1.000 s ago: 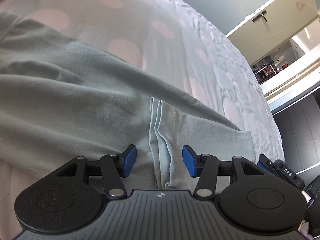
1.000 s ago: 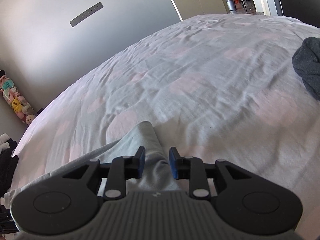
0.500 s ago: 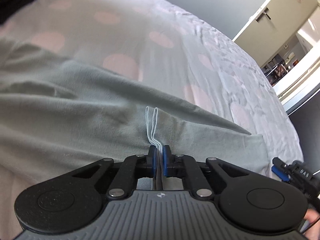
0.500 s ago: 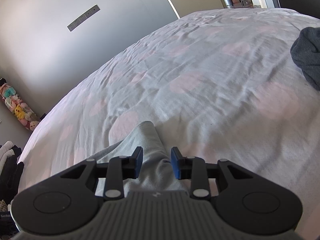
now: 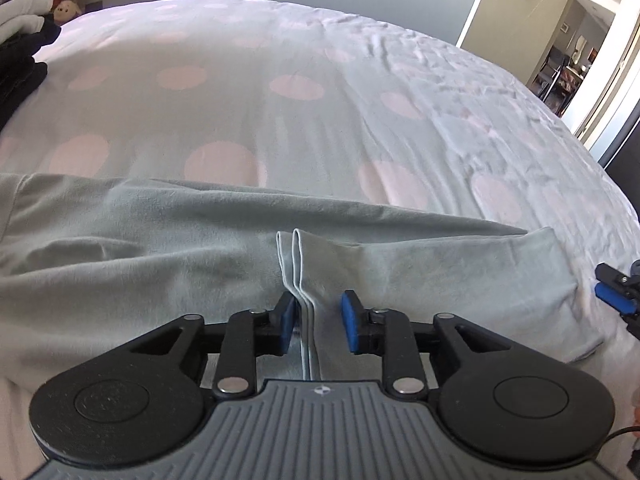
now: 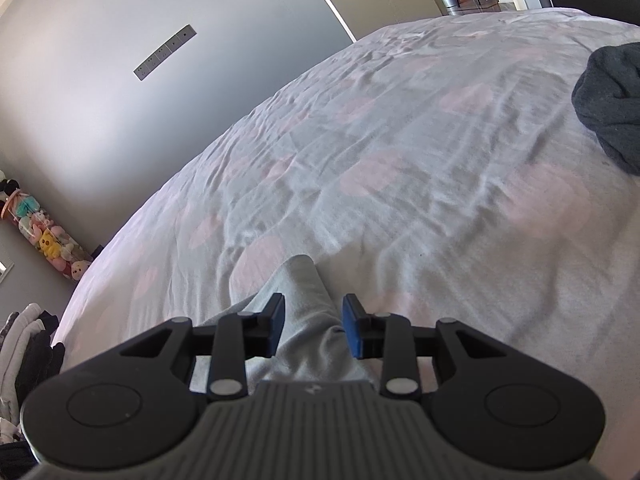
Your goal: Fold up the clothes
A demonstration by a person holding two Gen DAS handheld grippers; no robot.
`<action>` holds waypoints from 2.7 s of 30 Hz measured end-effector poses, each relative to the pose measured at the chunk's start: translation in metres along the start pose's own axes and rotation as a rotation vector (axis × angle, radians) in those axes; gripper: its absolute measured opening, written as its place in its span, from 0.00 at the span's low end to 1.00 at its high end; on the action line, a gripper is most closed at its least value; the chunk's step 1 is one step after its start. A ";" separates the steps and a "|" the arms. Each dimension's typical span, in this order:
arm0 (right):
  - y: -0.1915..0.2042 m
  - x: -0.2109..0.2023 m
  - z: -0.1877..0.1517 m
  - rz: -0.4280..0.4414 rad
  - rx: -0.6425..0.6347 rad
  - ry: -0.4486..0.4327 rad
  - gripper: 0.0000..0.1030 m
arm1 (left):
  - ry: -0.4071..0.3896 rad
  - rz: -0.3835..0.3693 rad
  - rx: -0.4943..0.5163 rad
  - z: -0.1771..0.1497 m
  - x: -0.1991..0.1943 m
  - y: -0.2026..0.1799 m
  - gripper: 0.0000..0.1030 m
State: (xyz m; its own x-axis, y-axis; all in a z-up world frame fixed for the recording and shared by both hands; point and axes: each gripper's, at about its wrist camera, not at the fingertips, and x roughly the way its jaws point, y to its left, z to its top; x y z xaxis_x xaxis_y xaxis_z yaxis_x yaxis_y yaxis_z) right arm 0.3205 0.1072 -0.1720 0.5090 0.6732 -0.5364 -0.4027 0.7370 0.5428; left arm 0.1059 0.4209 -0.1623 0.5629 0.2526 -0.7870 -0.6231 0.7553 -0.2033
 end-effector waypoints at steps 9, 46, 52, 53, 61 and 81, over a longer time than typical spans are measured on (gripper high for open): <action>-0.002 0.006 -0.002 -0.008 0.001 0.020 0.35 | -0.058 -0.050 0.002 -0.007 -0.002 0.001 0.10; 0.007 0.003 -0.012 -0.063 -0.089 -0.022 0.36 | -0.107 0.191 0.165 0.079 -0.129 0.119 0.08; 0.008 0.010 -0.016 -0.082 -0.110 -0.007 0.36 | -0.041 0.217 0.079 0.053 -0.077 0.169 0.08; 0.009 0.012 -0.017 -0.084 -0.115 -0.005 0.36 | -0.040 0.220 0.070 0.050 -0.070 0.174 0.08; 0.013 0.024 -0.023 -0.082 -0.143 0.030 0.37 | -0.013 0.256 0.055 0.035 -0.032 0.183 0.11; 0.092 -0.012 -0.061 0.195 -0.352 0.068 0.20 | -0.216 0.209 -0.057 -0.026 -0.120 0.145 0.39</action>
State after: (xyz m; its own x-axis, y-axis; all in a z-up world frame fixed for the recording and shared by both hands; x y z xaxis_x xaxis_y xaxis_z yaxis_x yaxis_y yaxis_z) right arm 0.2311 0.1708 -0.1545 0.3507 0.7964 -0.4927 -0.7289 0.5625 0.3904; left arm -0.0657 0.4842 -0.1123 0.5180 0.5259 -0.6747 -0.7636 0.6397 -0.0877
